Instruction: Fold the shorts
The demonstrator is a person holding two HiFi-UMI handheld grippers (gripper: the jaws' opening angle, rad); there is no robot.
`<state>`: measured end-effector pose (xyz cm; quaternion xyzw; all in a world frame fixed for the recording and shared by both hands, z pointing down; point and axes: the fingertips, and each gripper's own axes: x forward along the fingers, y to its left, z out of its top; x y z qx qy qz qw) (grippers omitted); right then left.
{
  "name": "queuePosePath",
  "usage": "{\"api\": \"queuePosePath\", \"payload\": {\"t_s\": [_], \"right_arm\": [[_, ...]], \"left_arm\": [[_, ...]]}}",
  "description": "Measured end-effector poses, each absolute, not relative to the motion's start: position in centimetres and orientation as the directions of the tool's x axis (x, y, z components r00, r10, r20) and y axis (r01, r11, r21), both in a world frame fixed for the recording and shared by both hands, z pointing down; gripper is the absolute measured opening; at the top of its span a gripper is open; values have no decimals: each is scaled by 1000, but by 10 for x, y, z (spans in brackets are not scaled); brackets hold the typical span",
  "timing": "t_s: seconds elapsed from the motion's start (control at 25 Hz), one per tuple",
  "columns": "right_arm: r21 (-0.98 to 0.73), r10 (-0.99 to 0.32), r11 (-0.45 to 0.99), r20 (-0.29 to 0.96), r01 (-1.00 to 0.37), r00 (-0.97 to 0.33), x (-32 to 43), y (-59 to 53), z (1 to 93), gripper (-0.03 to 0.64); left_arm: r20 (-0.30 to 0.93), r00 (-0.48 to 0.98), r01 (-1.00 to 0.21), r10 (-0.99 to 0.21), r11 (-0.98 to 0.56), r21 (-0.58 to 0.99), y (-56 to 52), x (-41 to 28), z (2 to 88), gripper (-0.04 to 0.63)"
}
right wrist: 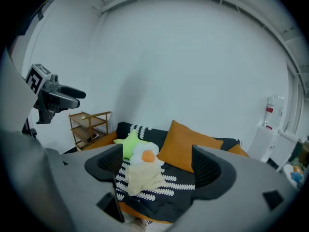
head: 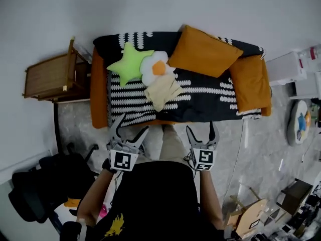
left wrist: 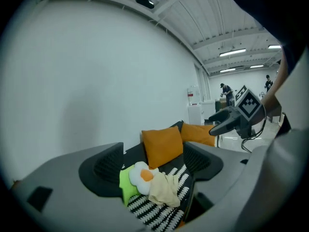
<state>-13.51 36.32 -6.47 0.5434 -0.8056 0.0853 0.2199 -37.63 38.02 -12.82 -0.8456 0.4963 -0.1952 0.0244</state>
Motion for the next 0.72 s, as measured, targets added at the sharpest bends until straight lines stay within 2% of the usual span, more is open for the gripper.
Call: {"api": "queuePosePath", "payload": {"t_s": [0.08,0.2,0.36,0.48,0.6,0.64,0.72], "right_arm": [[64,-808,412,488,-909,-332,-119,306,-35,450],[-9,-723,469,570,-883,-390,-107,239,6,422],[-17,-615,589,639,-808,-462,-109,171,66,385],[-18,-551,626,697,-779,-459,-108,139,137,356],[8,-527,628,740,-778,-418,-96,106,221,322],[21,-520,632,754,-775,-403,-91,99,246,312],[35,-494,637,786,-770,-372,-84,92,292,296]], "left_arm": [[326,397,-838,-858,-484,-253,334,-360,-120,390],[369,346,-877,-862,-437,-199,278,-342,-96,390],[474,316,-888,-822,-432,-157,210,-328,-31,390],[530,333,-877,-780,-463,-129,168,-320,32,390],[594,399,-835,-699,-544,-79,131,-295,118,390],[613,455,-806,-646,-591,-24,123,-280,148,390],[652,600,-688,-463,-715,126,117,-246,210,388]]}}
